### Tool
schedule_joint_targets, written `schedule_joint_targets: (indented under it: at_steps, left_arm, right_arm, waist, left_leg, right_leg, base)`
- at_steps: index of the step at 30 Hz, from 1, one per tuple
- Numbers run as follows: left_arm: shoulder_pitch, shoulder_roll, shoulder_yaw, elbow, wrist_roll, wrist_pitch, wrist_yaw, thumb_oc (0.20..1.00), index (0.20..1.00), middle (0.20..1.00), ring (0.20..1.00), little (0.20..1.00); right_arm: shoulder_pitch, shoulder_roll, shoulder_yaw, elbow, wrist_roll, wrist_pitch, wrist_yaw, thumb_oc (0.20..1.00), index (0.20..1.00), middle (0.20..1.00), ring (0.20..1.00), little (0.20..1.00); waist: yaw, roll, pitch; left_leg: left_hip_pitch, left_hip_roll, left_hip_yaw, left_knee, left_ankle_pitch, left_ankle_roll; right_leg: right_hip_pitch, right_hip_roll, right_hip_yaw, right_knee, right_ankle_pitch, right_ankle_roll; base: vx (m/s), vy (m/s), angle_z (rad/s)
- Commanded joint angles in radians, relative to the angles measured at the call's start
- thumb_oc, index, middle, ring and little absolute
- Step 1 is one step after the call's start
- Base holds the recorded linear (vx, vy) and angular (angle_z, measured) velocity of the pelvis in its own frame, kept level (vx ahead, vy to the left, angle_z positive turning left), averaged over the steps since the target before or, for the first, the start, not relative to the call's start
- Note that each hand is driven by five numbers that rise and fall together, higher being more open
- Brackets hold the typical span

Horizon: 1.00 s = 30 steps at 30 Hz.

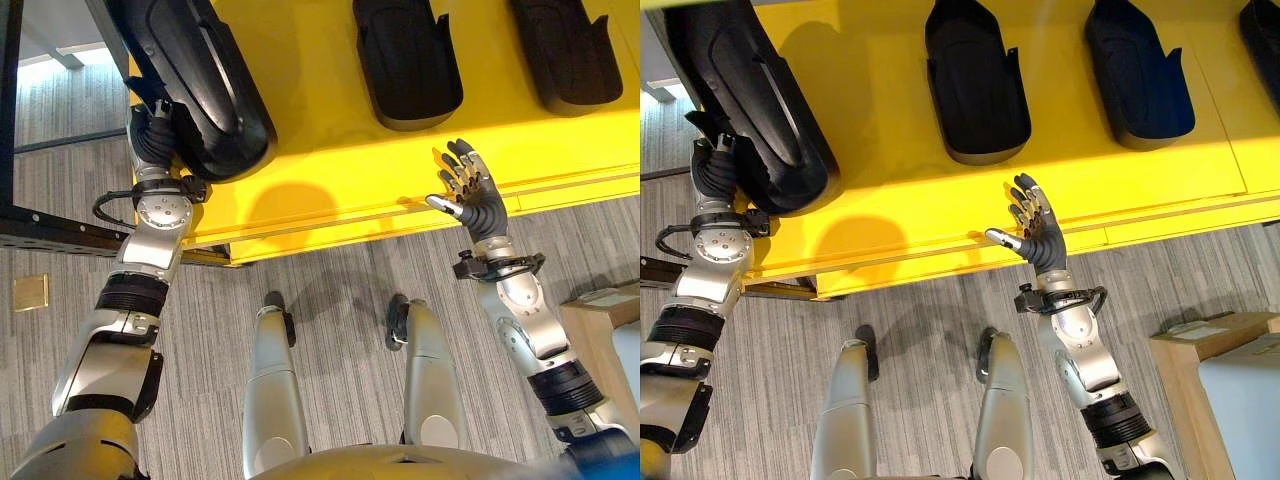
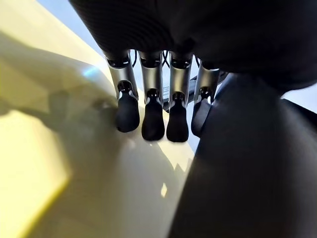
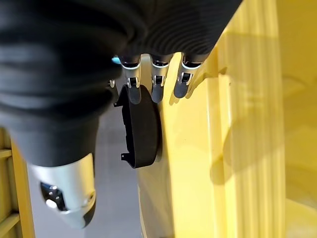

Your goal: Move parts from the plastic box to the shelf.

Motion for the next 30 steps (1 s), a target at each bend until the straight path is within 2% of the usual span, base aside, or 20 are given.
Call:
schedule_joint_targets:
  at_steps: [1, 14, 22, 30]
  left_arm:
    - [-0.077, 0.044, 0.014, 0.022, -0.012, -0.035, 0.009, 1.0, 1.0, 1.0, 1.0, 1.0]
    - [-0.098, 0.053, 0.022, -0.027, -0.026, -0.055, 0.035, 1.0, 1.0, 1.0, 1.0, 1.0]
    - [-0.069, 0.057, 0.061, -0.135, -0.038, -0.089, 0.052, 1.0, 1.0, 1.0, 1.0, 1.0]
    - [-0.016, 0.089, 0.148, -0.328, -0.011, -0.146, 0.097, 1.0, 1.0, 1.0, 1.0, 1.0]
  right_arm:
    - [-0.002, -0.002, -0.014, -0.064, 0.037, -0.046, 0.008, 1.0, 1.0, 1.0, 1.0, 1.0]
    - [-0.004, -0.01, -0.015, -0.062, 0.041, -0.047, 0.004, 1.0, 1.0, 1.0, 1.0, 1.0]
    - [-0.011, -0.02, -0.034, -0.061, 0.035, -0.045, -0.001, 1.0, 1.0, 1.0, 1.0, 1.0]
    - [-0.022, -0.033, -0.056, -0.072, 0.029, -0.052, 0.0, 1.0, 1.0, 1.0, 1.0, 1.0]
  waist:
    - [-0.006, 0.021, -0.024]
    - [-0.005, 0.014, -0.02]
    - [0.001, 0.008, -0.025]
    - [0.014, 0.014, -0.036]
  left_leg:
    - [0.03, 0.033, 0.024, -0.021, -0.019, 0.029]
    - [0.019, 0.03, 0.022, -0.009, -0.021, 0.035]
    - [0.012, 0.029, 0.023, -0.004, -0.024, 0.036]
    - [0.006, 0.024, 0.025, -0.003, -0.025, 0.038]
  right_leg:
    - [0.074, 0.012, 0.015, -0.1, 0.037, 0.005]
    - [0.068, 0.013, 0.015, -0.093, 0.036, 0.004]
    - [0.062, 0.016, 0.013, -0.089, 0.035, 0.001]
    - [0.054, 0.016, 0.016, -0.086, 0.035, 0.001]
  base:
    - [0.0, 0.0, 0.0]
    - [0.0, 0.0, 0.0]
    - [0.0, 0.0, 0.0]
    - [0.0, 0.0, 0.0]
